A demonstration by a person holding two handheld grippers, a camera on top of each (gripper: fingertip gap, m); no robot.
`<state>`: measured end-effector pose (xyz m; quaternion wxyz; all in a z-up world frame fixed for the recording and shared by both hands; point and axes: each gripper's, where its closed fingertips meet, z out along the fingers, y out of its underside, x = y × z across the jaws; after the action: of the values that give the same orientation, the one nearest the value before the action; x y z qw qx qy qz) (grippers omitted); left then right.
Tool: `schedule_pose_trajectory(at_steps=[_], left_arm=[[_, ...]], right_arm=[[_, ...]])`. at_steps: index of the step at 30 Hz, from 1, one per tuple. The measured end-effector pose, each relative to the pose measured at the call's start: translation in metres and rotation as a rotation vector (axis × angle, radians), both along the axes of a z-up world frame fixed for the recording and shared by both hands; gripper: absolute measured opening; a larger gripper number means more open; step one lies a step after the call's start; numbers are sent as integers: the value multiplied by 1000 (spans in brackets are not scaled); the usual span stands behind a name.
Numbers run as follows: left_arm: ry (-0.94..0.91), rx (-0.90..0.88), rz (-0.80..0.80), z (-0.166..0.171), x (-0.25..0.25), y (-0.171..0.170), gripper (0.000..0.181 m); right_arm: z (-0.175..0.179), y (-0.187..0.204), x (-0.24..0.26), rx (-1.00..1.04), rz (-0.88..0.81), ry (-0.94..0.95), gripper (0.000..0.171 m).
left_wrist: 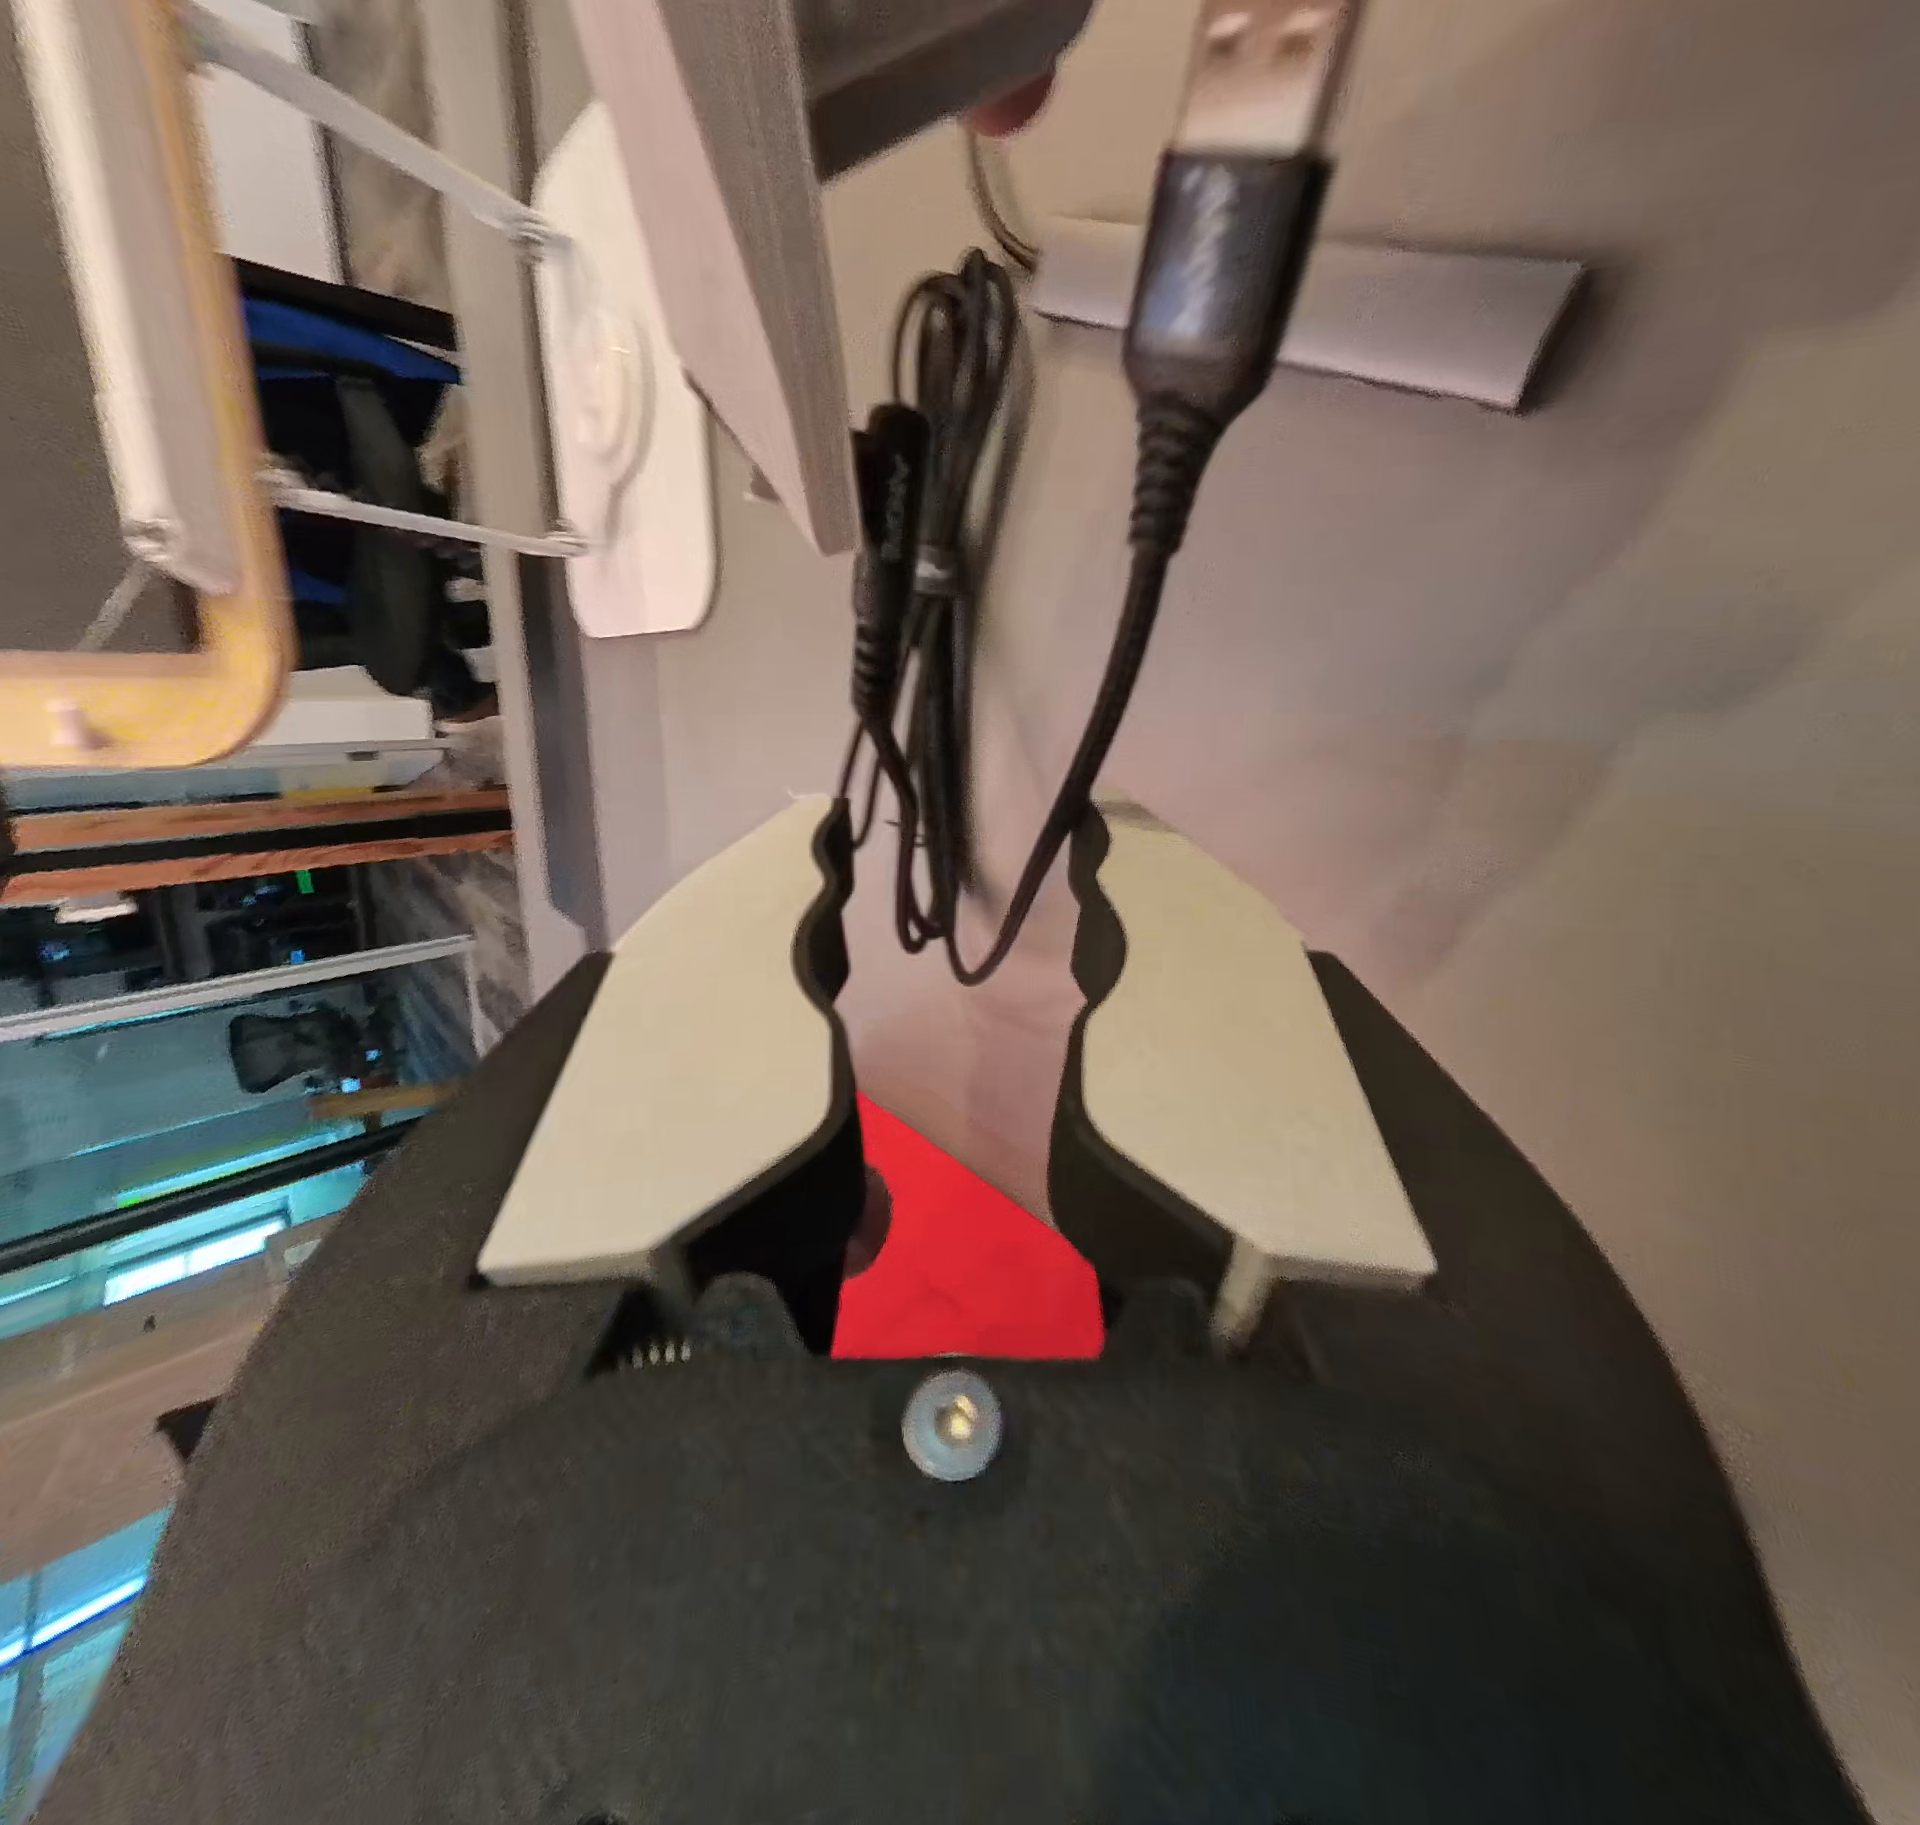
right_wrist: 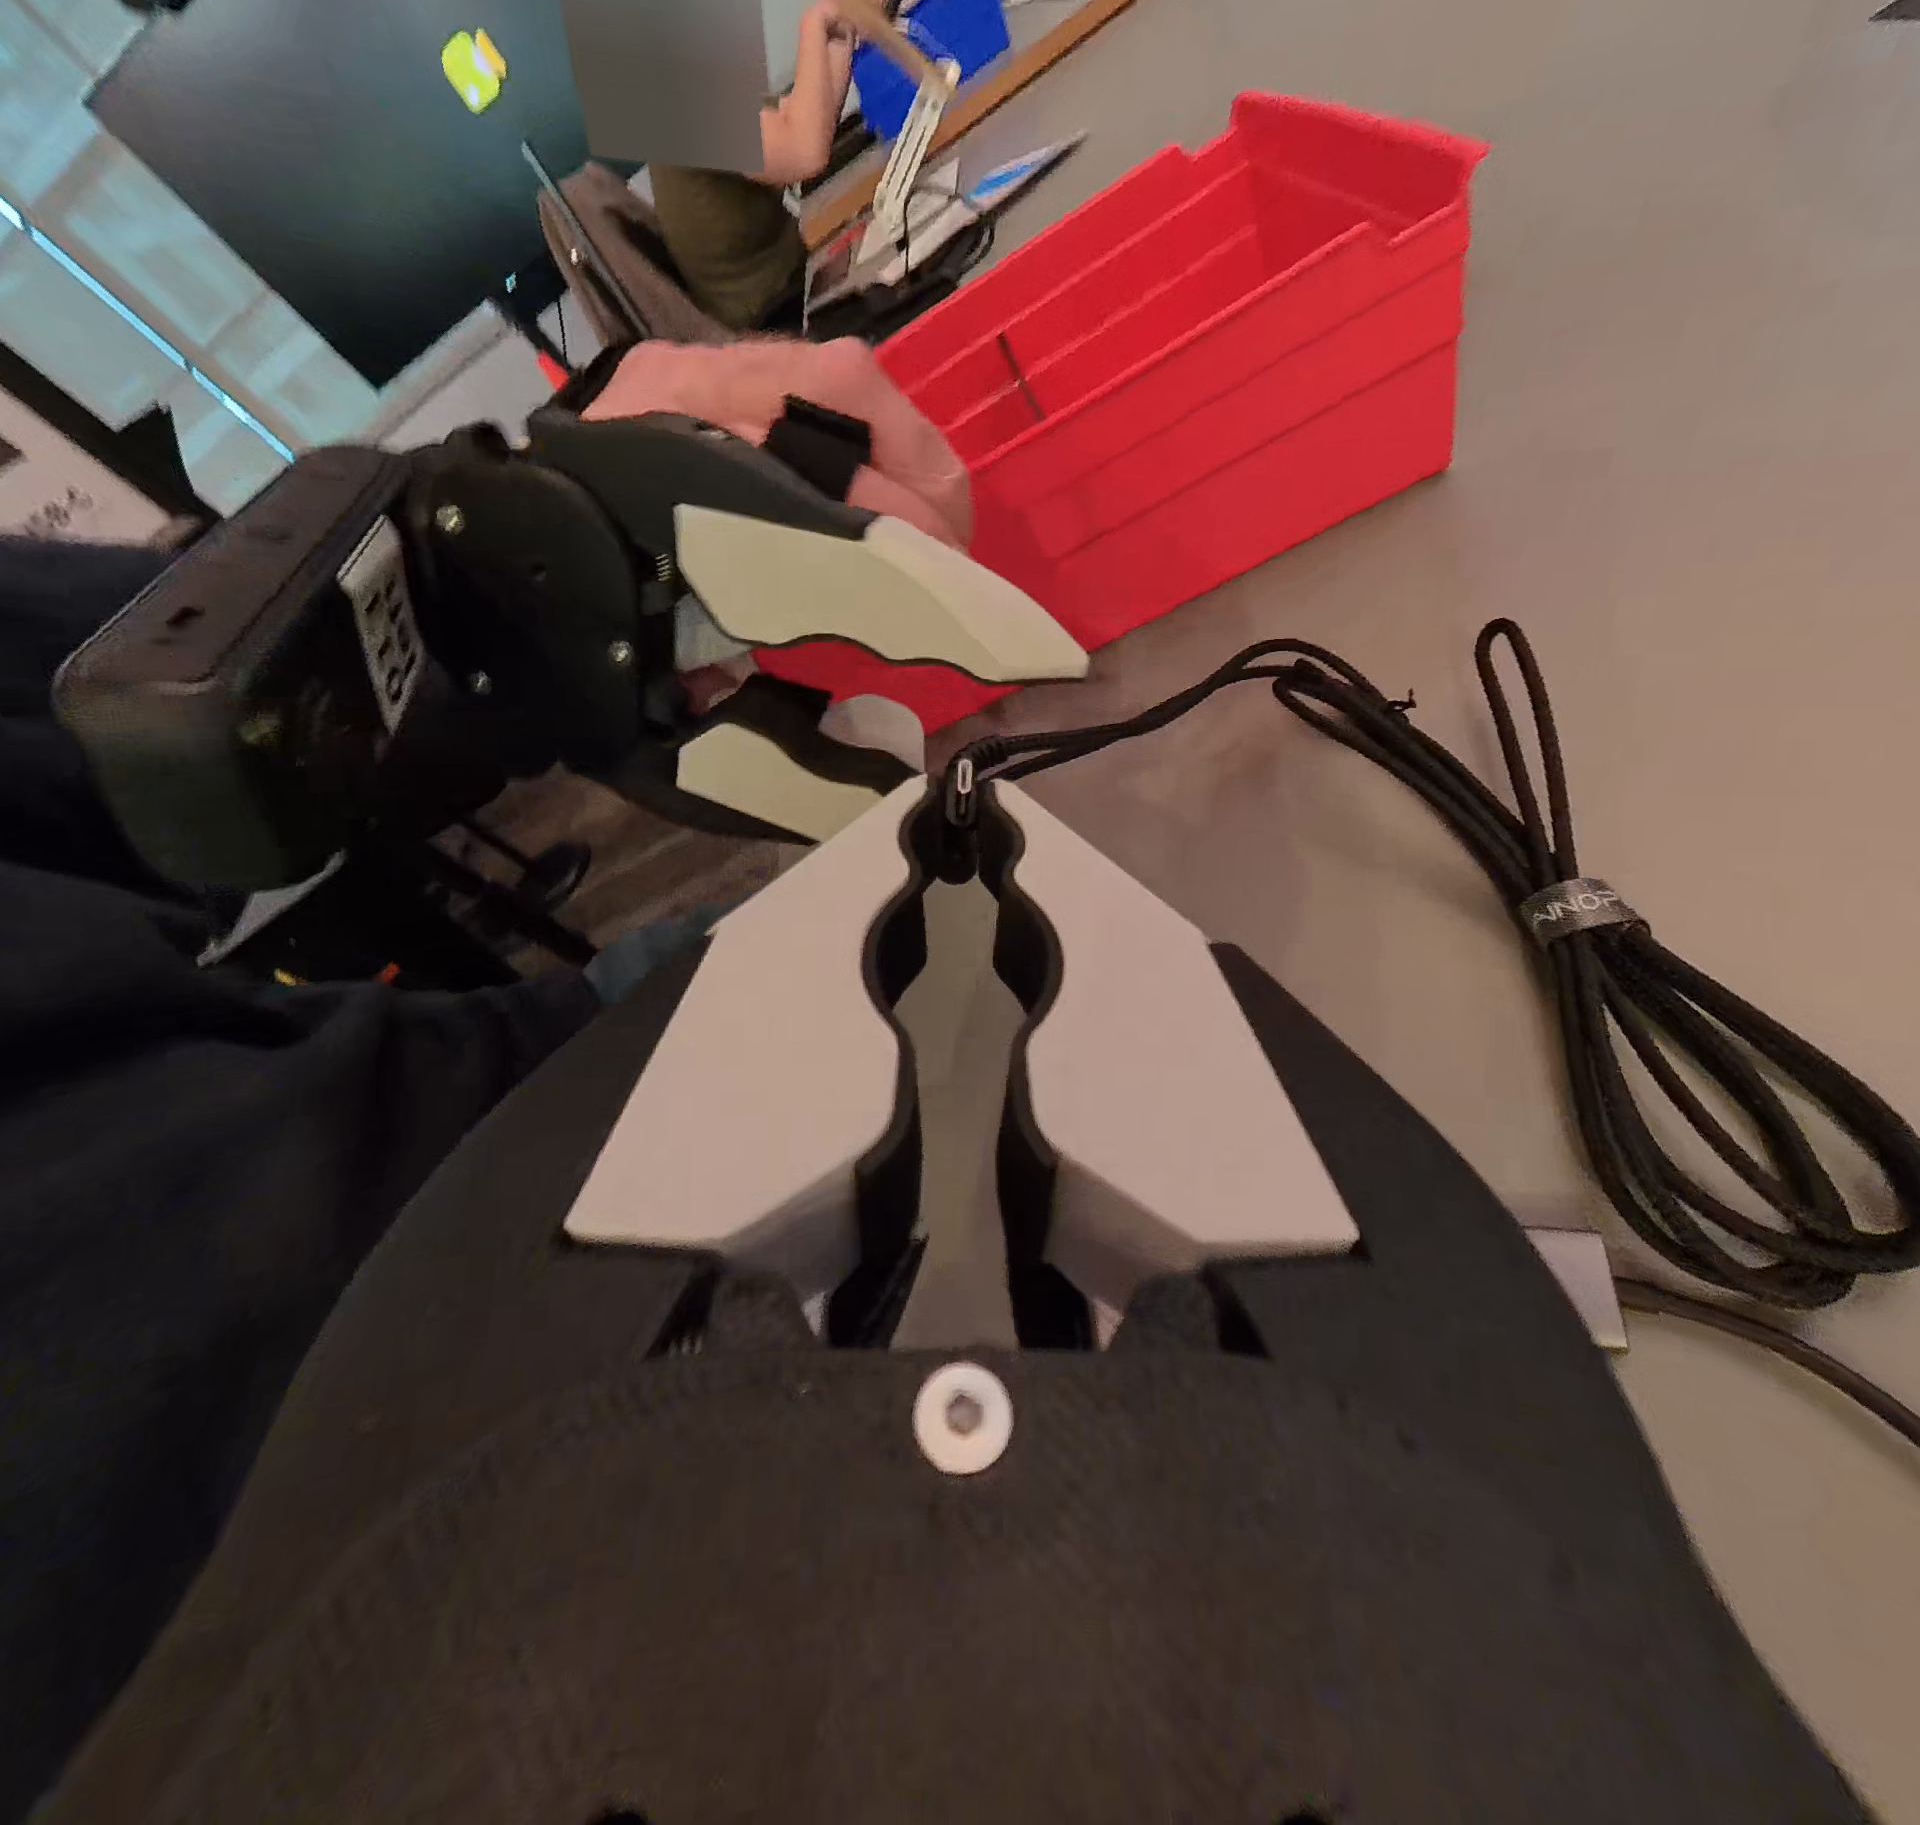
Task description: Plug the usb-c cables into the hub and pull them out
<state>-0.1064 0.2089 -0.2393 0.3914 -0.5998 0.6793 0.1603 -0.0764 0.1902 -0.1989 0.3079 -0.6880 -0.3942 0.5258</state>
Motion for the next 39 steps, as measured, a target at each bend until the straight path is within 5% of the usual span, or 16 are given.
schedule_pose_trajectory(at_steps=[5,14,18,20,29,34,39], left_arm=[[-138,250,-45,37,22,-6,39],[-64,439,-102,35,37,-9,32],[-82,312,-131,26,34,-18,33],[2,146,-138,8,22,-25,32],[220,-72,-61,6,-25,-31,37],[-26,158,-64,51,6,-10,29],[-37,345,-91,49,30,-4,27]], right_arm=[[5,6,2,-64,-59,69,3],[13,13,5,-103,-146,129,2],[15,18,9,-91,-171,129,2],[13,18,10,-78,-175,116,3],[5,15,5,-54,-161,70,3],[9,13,2,-72,-163,96,3],[16,9,-2,-121,-155,155,3]])
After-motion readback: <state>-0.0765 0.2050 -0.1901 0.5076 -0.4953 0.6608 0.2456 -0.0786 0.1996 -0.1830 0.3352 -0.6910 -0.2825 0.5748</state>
